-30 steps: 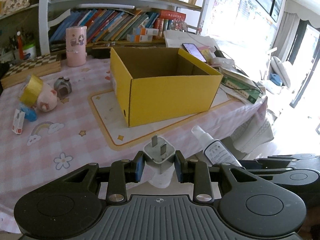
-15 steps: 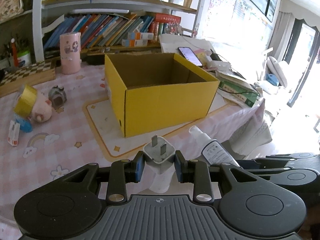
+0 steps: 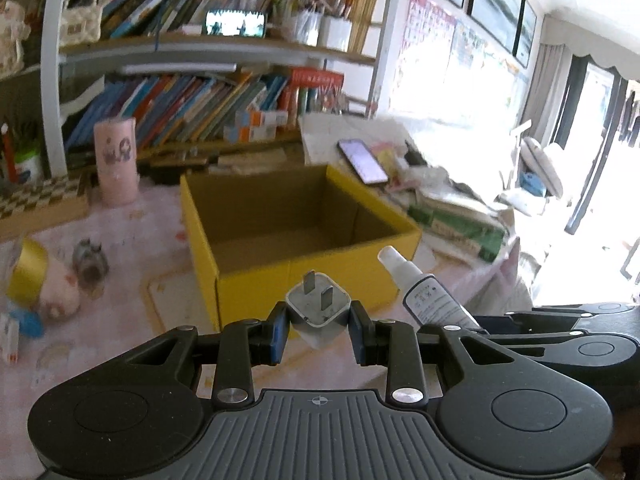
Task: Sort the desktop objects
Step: 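Carry the spray bottle and charger with both tools toward the yellow box, then lower both held items into the yellow box and open both tools, then lift both tools out of the box and withdraw from it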
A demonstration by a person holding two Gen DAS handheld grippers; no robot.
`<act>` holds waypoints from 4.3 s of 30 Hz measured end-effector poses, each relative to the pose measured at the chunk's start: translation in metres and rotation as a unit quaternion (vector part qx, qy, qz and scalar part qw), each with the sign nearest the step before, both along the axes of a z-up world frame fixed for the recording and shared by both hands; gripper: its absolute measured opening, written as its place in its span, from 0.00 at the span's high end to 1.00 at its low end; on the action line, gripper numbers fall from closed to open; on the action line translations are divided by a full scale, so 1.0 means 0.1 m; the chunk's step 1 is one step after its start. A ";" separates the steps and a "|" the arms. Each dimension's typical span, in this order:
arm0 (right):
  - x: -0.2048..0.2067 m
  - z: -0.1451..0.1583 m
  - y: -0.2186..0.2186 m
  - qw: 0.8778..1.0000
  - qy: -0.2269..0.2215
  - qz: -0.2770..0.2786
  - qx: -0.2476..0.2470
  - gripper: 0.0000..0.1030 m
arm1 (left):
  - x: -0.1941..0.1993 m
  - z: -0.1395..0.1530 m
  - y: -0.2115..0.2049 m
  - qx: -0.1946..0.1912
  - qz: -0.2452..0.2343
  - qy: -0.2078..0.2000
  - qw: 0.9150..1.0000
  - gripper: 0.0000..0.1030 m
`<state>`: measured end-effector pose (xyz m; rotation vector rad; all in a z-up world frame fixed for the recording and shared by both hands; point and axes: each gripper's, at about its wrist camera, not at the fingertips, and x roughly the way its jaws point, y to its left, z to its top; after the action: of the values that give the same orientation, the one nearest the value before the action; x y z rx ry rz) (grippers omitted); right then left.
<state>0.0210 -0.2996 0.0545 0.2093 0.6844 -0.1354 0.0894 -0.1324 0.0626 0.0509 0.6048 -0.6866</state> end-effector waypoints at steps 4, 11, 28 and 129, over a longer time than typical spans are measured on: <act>0.18 0.17 -0.14 1.000 -0.025 0.016 -0.006 0.71 | 0.16 0.12 -0.15 -0.013 0.011 -0.016 1.000 0.71; 0.63 0.35 -0.41 0.997 -0.049 0.062 -0.025 0.71 | 0.50 0.19 -0.43 -0.023 0.042 -0.025 0.999 0.71; 2.06 -0.12 -0.88 0.970 0.058 0.219 -0.092 0.71 | 1.58 -0.22 -1.12 0.054 0.125 0.038 0.990 0.71; -0.20 -0.34 0.67 0.998 -0.018 0.037 -0.057 0.25 | -0.58 -0.33 0.89 0.093 0.227 -0.017 0.969 0.07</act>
<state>0.0007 -0.2327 0.0210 0.0774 0.6465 -0.0993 0.0316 -0.0431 0.0292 0.0945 0.6185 -0.1826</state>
